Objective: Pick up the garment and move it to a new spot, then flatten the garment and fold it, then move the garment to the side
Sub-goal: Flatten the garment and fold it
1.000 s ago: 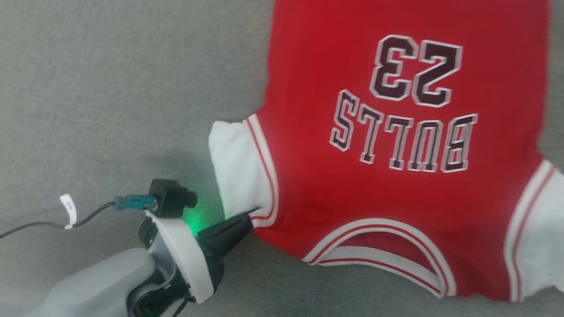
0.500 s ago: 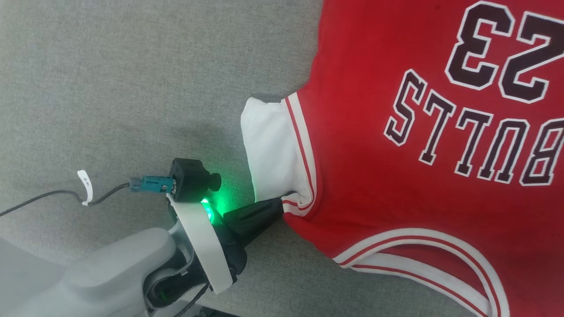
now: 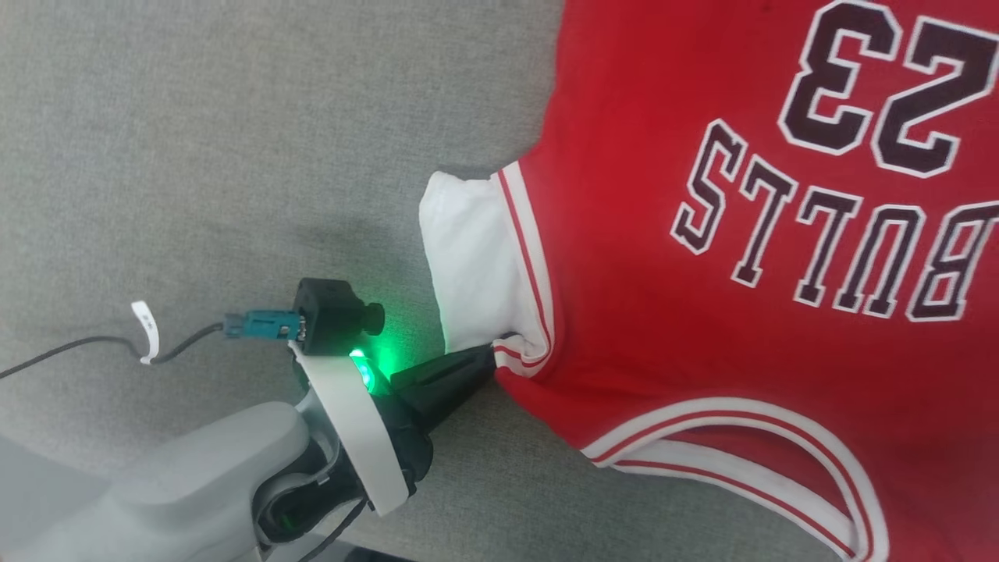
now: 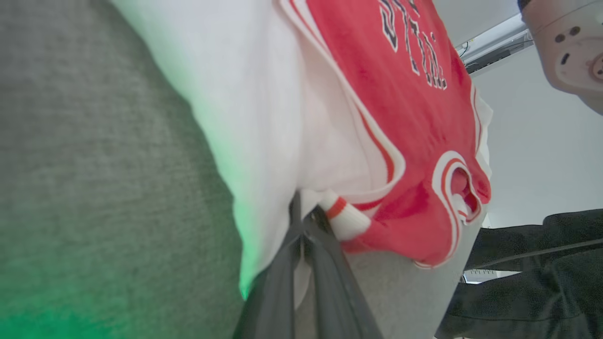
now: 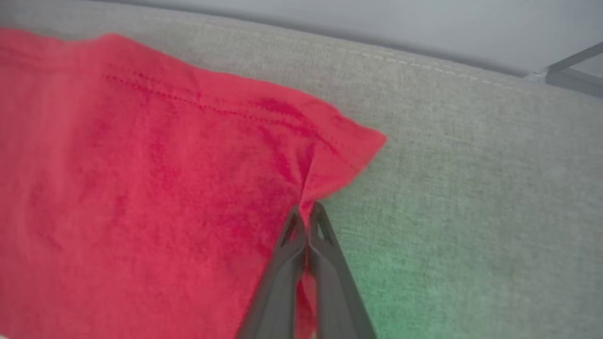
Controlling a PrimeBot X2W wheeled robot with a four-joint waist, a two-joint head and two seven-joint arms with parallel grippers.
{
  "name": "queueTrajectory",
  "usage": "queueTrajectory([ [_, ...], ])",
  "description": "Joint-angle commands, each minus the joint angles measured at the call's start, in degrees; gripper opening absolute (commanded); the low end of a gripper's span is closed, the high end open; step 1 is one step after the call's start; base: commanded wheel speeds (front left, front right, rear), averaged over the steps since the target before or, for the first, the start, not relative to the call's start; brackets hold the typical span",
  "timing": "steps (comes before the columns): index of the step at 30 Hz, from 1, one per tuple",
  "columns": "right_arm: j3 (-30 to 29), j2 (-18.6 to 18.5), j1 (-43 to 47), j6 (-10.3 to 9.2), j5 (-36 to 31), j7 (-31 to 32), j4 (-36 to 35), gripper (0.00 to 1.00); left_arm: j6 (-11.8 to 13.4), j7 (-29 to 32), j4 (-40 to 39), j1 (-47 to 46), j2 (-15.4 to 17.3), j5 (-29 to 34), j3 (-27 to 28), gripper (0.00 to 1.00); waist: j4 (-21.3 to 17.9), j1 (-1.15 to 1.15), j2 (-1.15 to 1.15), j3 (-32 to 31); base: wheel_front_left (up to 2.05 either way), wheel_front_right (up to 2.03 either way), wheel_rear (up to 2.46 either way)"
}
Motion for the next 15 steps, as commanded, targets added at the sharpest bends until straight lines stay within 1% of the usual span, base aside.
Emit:
queueTrajectory([
  [1,0.77,-0.23,1.56,0.0,0.71,-0.22,-0.05,0.0,2.36,0.66,6.91,0.49,-2.42,-1.4,-0.63,0.0,-0.9,0.0,-0.01,-1.21,0.0,0.0,0.0],
  [4,3.37,-2.02,3.78,0.0,4.9,-0.79,-3.53,0.0,2.36,-0.32,6.94,1.19,-1.06,-2.0,0.06,0.0,-2.3,0.0,-0.01,-3.56,0.0,0.0,0.0],
  [5,5.59,-4.4,7.04,0.0,8.56,-0.75,-7.03,0.0,2.35,-0.97,6.99,1.85,-0.1,-1.99,0.79,0.0,-3.2,0.0,-0.01,-5.39,0.0,0.0,0.0],
  [8,7.7,-8.49,13.94,0.0,15.2,-0.26,-13.89,0.0,2.32,-1.62,7.29,3.39,1.85,-2.1,2.56,0.0,-4.8,0.0,-0.01,-8.41,0.0,0.0,0.0],
  [11,7.0,-12.4,23.12,0.0,21.56,0.02,-21.36,0.0,2.06,-1.96,7.04,5.75,3.29,-2.13,4.43,0.0,-6.35,0.0,-0.01,-11.48,0.0,0.0,0.0],
  [15,3.91,-15.84,37.8,0.0,28.49,0.48,-30.27,0.0,1.59,-1.94,5.9,9.4,4.07,-1.74,7.19,0.0,-8.41,0.0,-0.01,-14.65,0.0,0.0,0.0],
])
